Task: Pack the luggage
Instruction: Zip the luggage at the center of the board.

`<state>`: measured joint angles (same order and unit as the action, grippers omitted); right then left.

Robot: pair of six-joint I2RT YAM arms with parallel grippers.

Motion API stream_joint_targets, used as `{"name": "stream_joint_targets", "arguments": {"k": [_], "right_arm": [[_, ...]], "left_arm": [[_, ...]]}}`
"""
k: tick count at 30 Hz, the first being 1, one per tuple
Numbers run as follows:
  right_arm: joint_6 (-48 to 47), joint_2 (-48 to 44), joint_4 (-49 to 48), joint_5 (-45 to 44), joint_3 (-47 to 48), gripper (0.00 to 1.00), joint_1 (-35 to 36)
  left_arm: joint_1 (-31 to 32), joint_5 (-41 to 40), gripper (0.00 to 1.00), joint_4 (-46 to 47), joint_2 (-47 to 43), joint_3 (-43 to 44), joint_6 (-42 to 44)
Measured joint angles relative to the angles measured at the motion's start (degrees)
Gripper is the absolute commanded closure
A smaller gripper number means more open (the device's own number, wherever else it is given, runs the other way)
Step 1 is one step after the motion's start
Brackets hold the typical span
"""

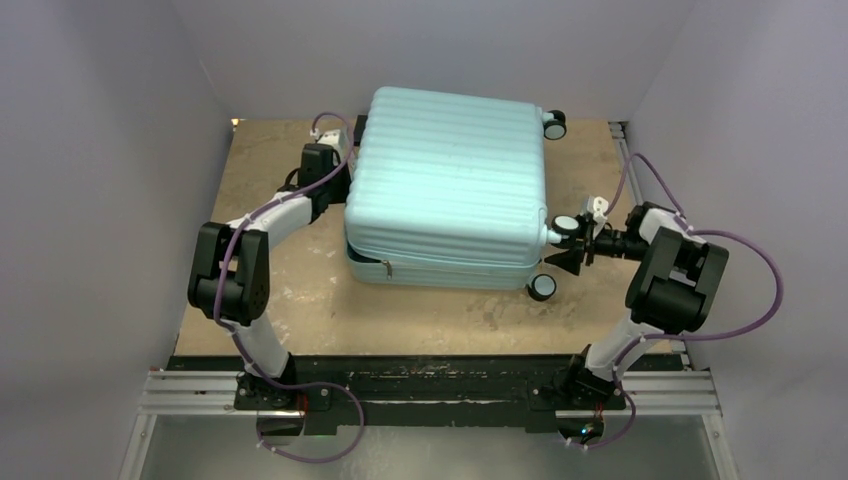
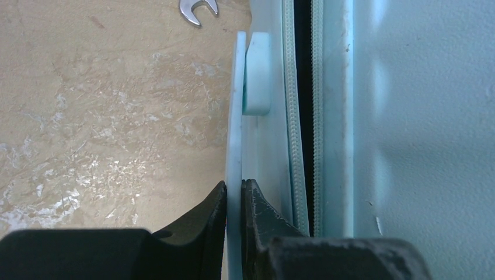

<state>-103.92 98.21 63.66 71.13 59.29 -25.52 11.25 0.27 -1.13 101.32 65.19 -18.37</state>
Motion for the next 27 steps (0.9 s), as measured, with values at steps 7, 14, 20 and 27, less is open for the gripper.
{"name": "stream_joint_targets", "arguments": {"k": [7,14,20,27], "right_arm": [[5.53,4.87,-0.02,4.87,5.60,0.28,0.70],[7.04,8.83,-0.17,4.46,7.74,0.29,-3.89],[12.33,7.82,-6.62,-1.29,5.53,0.28,-5.22],[15.30,-0.90,-12.48,-8.48,-2.25,0.26,-5.09]], "left_arm": [[-2.97,-1.14,0.04,-4.74,0.17,1.68,3.91],[-2.86,0.02,0.01,-12.55,-2.56,3.15,9.51],[-2.82,5.92,0.01,-24.46,-5.97,18.16,18.23],[3.72,5.38,0.01,-36.94,-8.94,44.70,31.01]]}}
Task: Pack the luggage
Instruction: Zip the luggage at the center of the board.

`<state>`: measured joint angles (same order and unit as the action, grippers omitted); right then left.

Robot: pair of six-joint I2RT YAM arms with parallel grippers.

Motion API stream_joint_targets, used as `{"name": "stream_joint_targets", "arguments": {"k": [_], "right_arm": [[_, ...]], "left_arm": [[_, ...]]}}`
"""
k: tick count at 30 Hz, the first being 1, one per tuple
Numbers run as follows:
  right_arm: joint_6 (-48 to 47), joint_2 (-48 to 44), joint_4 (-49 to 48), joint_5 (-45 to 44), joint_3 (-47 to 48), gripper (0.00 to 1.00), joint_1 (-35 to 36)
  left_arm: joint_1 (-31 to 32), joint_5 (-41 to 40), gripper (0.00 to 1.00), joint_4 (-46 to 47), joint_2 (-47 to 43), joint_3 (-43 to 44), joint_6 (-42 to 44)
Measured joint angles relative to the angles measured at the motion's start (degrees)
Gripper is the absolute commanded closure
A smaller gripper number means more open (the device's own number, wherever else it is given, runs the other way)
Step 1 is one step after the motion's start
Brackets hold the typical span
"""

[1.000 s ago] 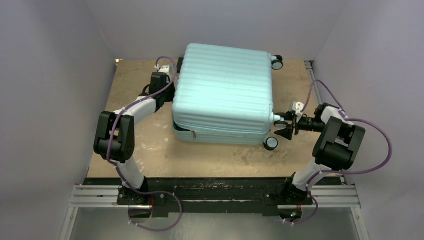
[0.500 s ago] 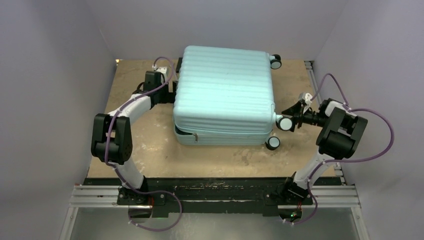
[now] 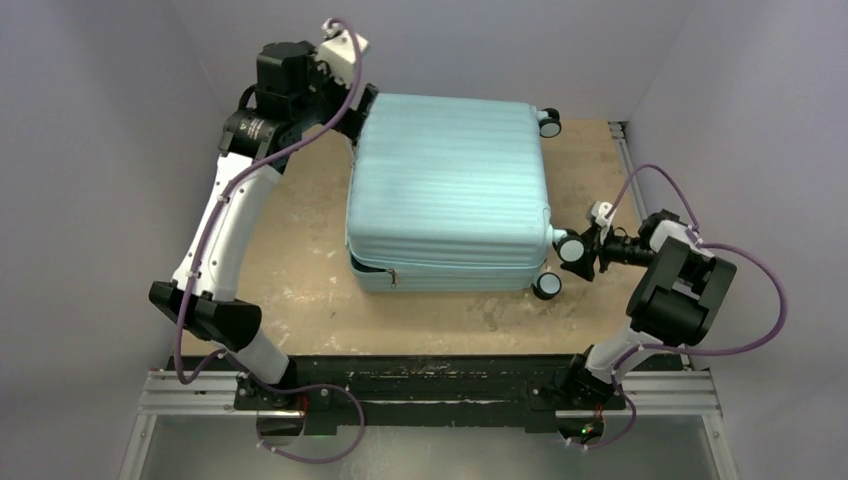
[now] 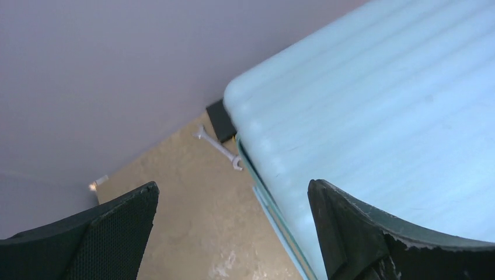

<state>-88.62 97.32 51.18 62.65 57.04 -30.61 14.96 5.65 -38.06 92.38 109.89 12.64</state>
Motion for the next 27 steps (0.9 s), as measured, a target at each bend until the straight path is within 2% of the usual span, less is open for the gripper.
{"name": "stream_joint_targets", "arguments": {"k": [4,8,15,22,27], "right_arm": [[-4.96,-4.00,1.66,-0.83,-1.75,0.25,0.00],[-13.29,-3.87,6.69,-0.81,-2.03,0.27,0.00],[-21.92,-3.02,10.86,-0.87,-2.91,0.23,0.00],[-28.02,-9.49,12.26,-3.06,-7.65,0.22,-0.04],[-29.38,-10.10,12.59,-3.63,-8.79,0.23,-0.04]], "left_arm": [[14.34,-6.08,0.01,-9.27,0.90,12.87,8.28],[25.46,-10.78,0.01,-15.34,0.83,15.15,13.79],[31.30,-18.56,0.01,-22.40,1.11,11.63,19.58],[37.77,-19.37,0.01,-24.41,4.55,11.72,22.75],[42.29,-19.54,0.01,-24.17,6.75,11.85,25.00]]}}
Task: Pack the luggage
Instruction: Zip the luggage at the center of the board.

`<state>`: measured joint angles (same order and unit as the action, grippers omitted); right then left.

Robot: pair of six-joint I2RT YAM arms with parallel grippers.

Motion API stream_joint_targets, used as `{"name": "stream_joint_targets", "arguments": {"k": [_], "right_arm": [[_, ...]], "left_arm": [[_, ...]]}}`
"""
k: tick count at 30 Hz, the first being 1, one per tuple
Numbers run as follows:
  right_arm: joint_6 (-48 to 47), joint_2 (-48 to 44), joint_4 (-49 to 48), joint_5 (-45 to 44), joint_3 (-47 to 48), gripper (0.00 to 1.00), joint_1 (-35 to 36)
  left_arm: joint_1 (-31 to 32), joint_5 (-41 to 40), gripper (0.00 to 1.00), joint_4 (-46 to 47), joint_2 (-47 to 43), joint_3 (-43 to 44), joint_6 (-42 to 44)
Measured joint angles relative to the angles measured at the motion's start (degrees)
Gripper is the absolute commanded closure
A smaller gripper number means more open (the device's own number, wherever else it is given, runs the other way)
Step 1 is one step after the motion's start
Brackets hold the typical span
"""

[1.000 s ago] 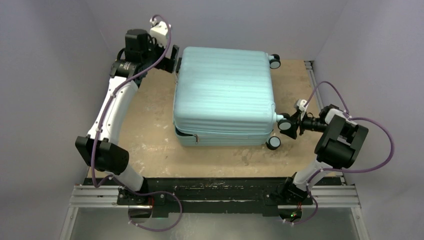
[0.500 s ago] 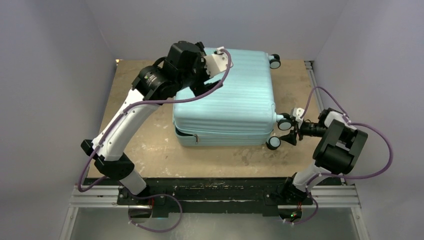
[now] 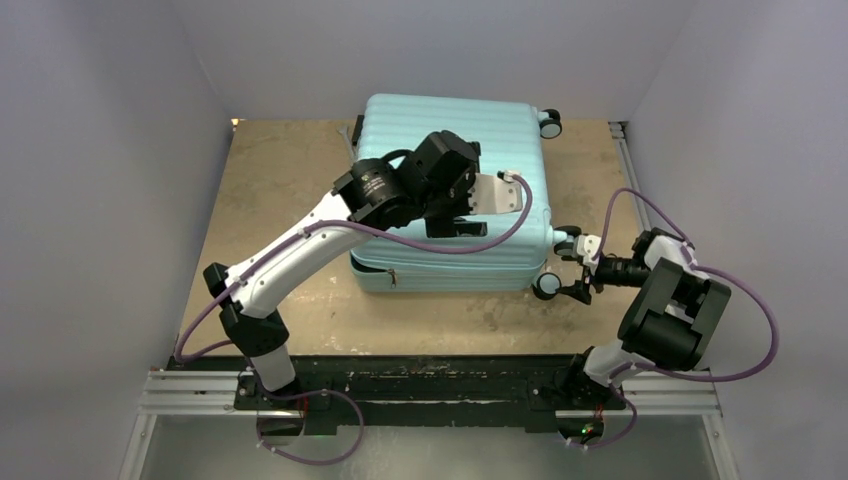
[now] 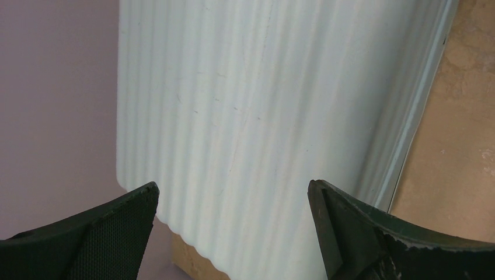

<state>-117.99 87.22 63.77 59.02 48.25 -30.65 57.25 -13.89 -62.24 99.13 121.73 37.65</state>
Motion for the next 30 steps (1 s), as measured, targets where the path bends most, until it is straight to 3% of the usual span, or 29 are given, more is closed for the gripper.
{"name": "stream_joint_targets", "arguments": {"k": [19,30], "right_arm": [[-0.35,-0.17,-0.11,6.60,-0.02,0.22,0.00],[-0.17,-1.29,-0.09,6.69,-0.81,0.24,0.00]], "left_arm": [[2.97,0.87,0.01,1.55,2.43,1.62,2.05],[11.21,1.57,0.01,9.94,14.62,3.04,2.58]]}}
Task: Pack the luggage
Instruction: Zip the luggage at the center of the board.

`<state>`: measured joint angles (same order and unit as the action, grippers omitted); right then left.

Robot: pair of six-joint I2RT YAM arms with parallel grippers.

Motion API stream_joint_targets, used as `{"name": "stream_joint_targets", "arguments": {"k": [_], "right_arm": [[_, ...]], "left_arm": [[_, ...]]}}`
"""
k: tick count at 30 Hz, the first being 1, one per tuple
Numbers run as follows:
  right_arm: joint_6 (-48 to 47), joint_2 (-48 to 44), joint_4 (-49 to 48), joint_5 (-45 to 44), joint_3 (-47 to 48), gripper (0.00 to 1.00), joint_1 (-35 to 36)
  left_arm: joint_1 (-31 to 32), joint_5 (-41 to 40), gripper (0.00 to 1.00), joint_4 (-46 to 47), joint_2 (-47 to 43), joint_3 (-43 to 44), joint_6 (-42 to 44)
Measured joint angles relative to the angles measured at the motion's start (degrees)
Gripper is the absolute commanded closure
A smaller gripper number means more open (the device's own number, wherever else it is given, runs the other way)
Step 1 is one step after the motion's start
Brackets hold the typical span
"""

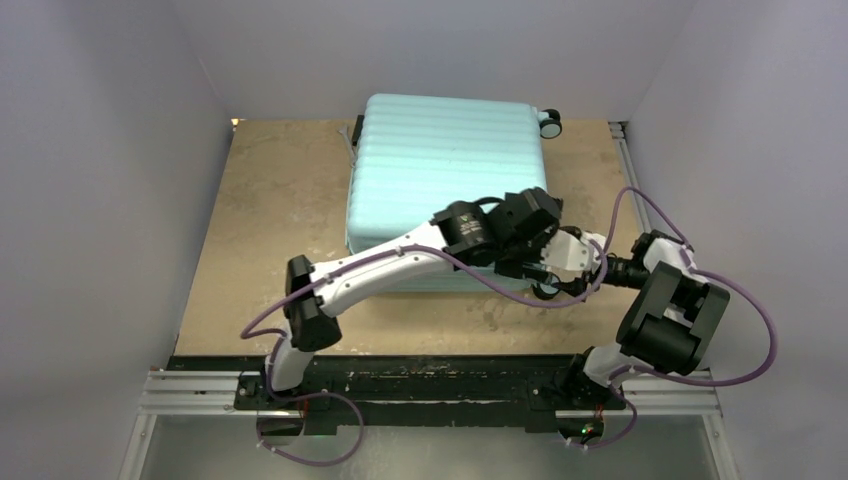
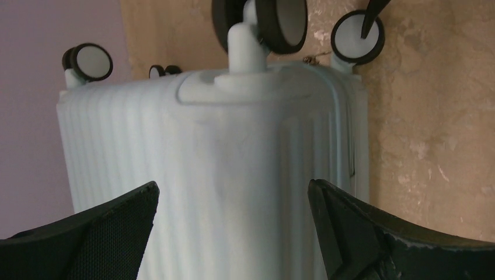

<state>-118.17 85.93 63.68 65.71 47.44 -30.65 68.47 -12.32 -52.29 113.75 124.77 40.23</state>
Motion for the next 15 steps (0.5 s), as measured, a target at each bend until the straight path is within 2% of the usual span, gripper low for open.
{"name": "stream_joint_targets", "arguments": {"k": [6,15], "right_arm": [[2.73,-0.09,-0.85,0.07,-0.46,0.27,-0.04],[13.99,5.49,-5.22,1.36,4.17,0.26,-4.55]], "left_arm": [[2.47,-1.38,0.01,7.69,8.22,1.51,-0.07],[2.84,-1.40,0.01,17.94,9.88,3.04,-0.55]]}}
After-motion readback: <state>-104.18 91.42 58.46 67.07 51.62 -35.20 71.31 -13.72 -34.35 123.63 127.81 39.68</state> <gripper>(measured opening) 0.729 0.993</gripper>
